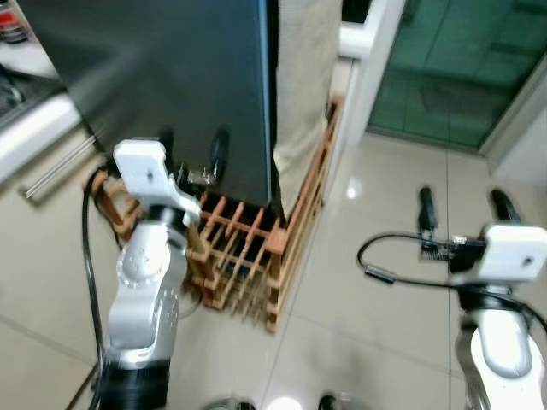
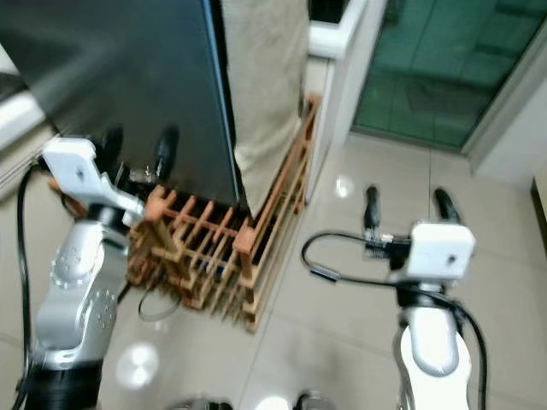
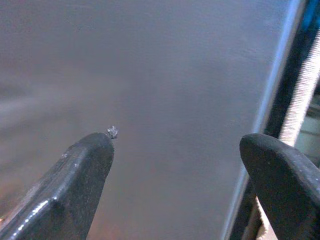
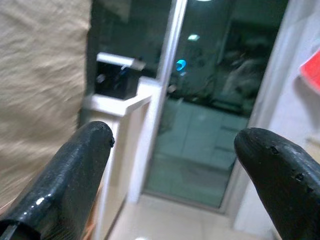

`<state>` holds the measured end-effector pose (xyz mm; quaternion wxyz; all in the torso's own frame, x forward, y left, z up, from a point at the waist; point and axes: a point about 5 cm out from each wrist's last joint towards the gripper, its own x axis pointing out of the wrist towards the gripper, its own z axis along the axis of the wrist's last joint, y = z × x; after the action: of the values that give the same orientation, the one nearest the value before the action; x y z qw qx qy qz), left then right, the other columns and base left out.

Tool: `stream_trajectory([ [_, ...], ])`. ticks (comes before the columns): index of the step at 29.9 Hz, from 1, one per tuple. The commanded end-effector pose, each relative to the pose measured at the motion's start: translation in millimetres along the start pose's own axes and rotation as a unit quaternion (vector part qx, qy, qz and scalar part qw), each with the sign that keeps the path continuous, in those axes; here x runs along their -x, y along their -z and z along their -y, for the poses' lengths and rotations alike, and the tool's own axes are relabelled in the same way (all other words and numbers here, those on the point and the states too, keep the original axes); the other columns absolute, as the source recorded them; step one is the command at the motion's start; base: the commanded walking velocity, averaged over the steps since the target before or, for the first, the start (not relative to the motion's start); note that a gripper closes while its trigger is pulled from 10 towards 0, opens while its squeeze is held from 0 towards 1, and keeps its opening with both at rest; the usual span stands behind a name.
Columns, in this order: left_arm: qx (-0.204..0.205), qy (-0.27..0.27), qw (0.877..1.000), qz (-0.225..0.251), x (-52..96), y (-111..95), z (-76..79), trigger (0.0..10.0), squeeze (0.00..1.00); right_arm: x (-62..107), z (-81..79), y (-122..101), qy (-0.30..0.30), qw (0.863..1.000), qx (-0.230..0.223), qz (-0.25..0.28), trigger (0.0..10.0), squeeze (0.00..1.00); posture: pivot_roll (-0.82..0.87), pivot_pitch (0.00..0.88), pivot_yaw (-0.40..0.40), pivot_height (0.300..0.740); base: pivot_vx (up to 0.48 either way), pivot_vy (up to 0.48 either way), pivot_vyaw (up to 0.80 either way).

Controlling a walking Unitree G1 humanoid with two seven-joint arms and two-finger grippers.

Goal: Restocking fridge

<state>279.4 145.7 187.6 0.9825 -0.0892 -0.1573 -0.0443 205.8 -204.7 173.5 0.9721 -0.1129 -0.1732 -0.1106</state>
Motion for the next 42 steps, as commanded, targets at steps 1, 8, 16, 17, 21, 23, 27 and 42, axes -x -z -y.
stream_trajectory([
  [1,0.006,-0.005,0.999,0.052,-7.6,-18,8.2,10.0,0.00,-4.1,0.8,-7,0.009,1.000,-0.001,0.026,10.0,0.00,-0.14,0.000,0.015,0.740,0.000,0.000,0.00],
  [8,-0.002,0.039,0.996,0.085,-19.3,-30,29.0,10.0,0.00,-28.2,-8.7,-6,-0.003,0.998,-0.060,0.036,10.0,0.00,-0.15,0.000,0.021,0.740,0.000,0.000,0.00],
  [16,0.008,0.067,0.994,0.090,-20.8,-32,38.0,10.0,0.00,-37.6,-15.3,-13,-0.019,0.998,-0.029,0.062,10.0,0.00,-0.15,0.000,0.026,0.740,0.000,0.000,0.00],
  [17,0.010,0.064,0.994,0.093,-22.4,-33,37.6,10.0,0.00,-40.5,-15.2,-17,-0.021,0.997,-0.024,0.073,10.0,0.00,-0.15,0.000,0.026,0.740,0.307,0.240,0.00],
  [21,0.002,0.056,0.993,0.106,-28.1,-40,36.5,10.0,0.00,-50.1,-16.6,-29,-0.030,0.994,-0.010,0.106,10.0,0.00,-0.15,0.000,0.023,0.740,0.337,0.291,0.00],
  [23,0.001,0.052,0.992,0.114,-30.3,-43,36.7,10.0,0.00,-53.4,-16.3,-30,-0.031,0.994,-0.010,0.108,10.0,0.00,-0.15,0.000,0.022,0.740,0.352,0.326,0.00],
  [27,0.002,0.047,0.992,0.117,-32.2,-45,36.3,10.0,0.00,-56.9,-16.6,-29,-0.033,0.993,-0.008,0.109,10.0,0.00,-0.15,0.000,0.022,0.740,0.360,0.315,0.00],
  [42,-0.013,0.045,0.992,0.114,-31.3,-44,36.2,10.0,0.00,-59.5,-27.1,-22,-0.062,0.994,-0.018,0.092,10.0,0.00,-0.14,0.000,0.016,0.740,0.147,0.105,0.00],
])
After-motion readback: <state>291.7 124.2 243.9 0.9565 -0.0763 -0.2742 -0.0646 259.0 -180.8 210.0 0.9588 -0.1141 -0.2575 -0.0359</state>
